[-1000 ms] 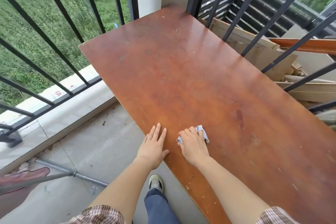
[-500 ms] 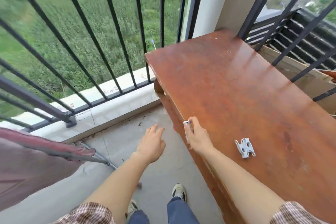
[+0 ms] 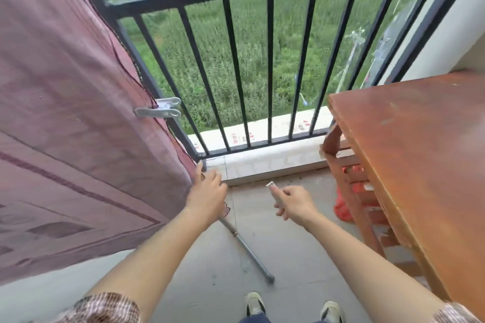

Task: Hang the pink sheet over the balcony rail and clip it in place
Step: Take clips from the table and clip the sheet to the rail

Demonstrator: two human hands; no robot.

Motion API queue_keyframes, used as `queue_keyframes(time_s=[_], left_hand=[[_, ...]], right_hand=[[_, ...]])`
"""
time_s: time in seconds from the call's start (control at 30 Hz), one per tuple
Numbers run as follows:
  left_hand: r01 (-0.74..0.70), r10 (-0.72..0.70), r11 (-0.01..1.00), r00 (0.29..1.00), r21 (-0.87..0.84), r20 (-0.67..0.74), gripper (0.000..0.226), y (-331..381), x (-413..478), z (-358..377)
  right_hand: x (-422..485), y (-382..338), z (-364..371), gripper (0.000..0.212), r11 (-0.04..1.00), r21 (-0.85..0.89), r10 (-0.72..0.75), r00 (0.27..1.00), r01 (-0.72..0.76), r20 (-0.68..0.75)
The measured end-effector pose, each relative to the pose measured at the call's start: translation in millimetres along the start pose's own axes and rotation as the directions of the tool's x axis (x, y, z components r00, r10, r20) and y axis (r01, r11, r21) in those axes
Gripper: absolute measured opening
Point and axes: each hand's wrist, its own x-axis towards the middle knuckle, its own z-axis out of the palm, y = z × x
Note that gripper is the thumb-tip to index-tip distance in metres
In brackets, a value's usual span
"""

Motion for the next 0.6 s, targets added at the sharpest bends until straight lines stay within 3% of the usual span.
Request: queue_keyframes(time_s=[0.13,0.27,0.47,0.6], left_hand=[[-0.024,0.020,0.964,1.000,0.263,0.019,0.041,-50,-1,2],[-0.078,0.061,0.907,0.997,0.414,0.053,0.039,-69,9,6],[-0.164,0.147,0.879,0.986,0.449,0.073,0.038,-66,25,13],[-0.142,0.118,0.897,0.990,0.418,0.083,0.036,-66,39,12]], right_hand=[[14,-18,40,0.052,0.996,-0.093,0.021,0.998,-0.015,0.062],[24,-27,68,0.053,0.980,-0.200,0.028,0.992,-0.003,0.121],[42,-23,87,0.049,0.966,-0.260,0.070,0.973,-0.011,0.221],[45,-20,91,0.039,0.955,-0.297,0.103,0.955,-0.016,0.279]])
